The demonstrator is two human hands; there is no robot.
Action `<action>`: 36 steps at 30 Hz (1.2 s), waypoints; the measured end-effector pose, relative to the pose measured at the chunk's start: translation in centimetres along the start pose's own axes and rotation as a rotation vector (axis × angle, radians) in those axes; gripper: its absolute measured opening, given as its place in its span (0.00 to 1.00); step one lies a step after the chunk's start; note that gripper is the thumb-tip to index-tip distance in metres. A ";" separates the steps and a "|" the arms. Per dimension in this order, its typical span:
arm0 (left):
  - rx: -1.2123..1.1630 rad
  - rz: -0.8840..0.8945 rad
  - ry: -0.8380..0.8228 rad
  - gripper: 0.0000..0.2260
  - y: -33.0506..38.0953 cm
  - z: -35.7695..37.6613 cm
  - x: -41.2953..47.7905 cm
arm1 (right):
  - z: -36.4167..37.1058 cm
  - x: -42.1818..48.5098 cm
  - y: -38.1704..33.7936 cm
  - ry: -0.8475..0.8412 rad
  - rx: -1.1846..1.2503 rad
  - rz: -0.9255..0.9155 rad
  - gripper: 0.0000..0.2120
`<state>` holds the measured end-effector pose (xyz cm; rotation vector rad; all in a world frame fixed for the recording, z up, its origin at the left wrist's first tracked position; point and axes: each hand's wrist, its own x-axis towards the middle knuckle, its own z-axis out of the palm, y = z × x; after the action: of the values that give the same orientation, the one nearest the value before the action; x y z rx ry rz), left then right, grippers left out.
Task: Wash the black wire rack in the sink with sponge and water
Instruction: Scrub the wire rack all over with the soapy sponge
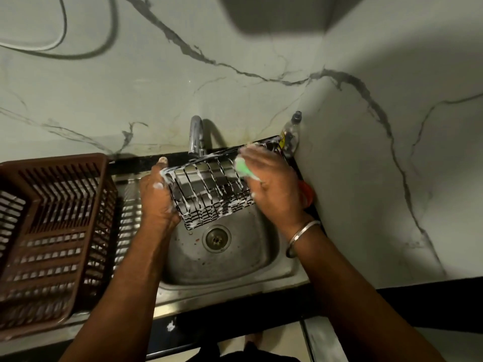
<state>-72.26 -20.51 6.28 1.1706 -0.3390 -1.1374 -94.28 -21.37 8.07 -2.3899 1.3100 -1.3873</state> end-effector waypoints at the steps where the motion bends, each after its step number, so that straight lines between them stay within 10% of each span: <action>1: 0.003 -0.005 -0.012 0.18 0.1 -0.1 0.0 | -0.6 0.3 0.7 0.070 -0.057 0.023 0.12; 8: 0.007 0.020 -0.005 0.14 0.2 -1.2 0.5 | -1.5 -0.6 -0.5 0.027 0.029 -0.017 0.12; 11: 0.020 -0.046 -0.026 0.12 -0.2 -1.9 0.6 | -3.0 1.8 1.4 0.298 0.097 0.329 0.08; 16: -0.032 -0.119 -0.027 0.14 -0.6 -2.3 0.2 | -3.2 4.5 2.7 0.008 0.515 0.695 0.12; 20: 0.035 -0.245 -0.186 0.23 -0.8 -3.0 -0.4 | -3.4 5.4 2.4 -0.143 0.477 0.597 0.14; 26: 1.010 0.097 -0.607 0.17 0.7 -1.9 -1.4 | -2.2 6.0 0.8 -0.412 0.221 0.471 0.18; 30: 0.871 0.102 -0.619 0.11 0.1 0.8 -2.7 | -0.8 5.3 -1.3 -0.533 0.198 0.396 0.20; 36: 0.671 0.064 -0.481 0.13 -0.1 2.0 -3.5 | -0.7 4.3 -1.7 -0.061 0.022 0.148 0.10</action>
<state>-75.31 -18.70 8.17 1.4297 -1.1891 -1.2845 -92.83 -23.12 12.15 -2.2506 1.4165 -1.2726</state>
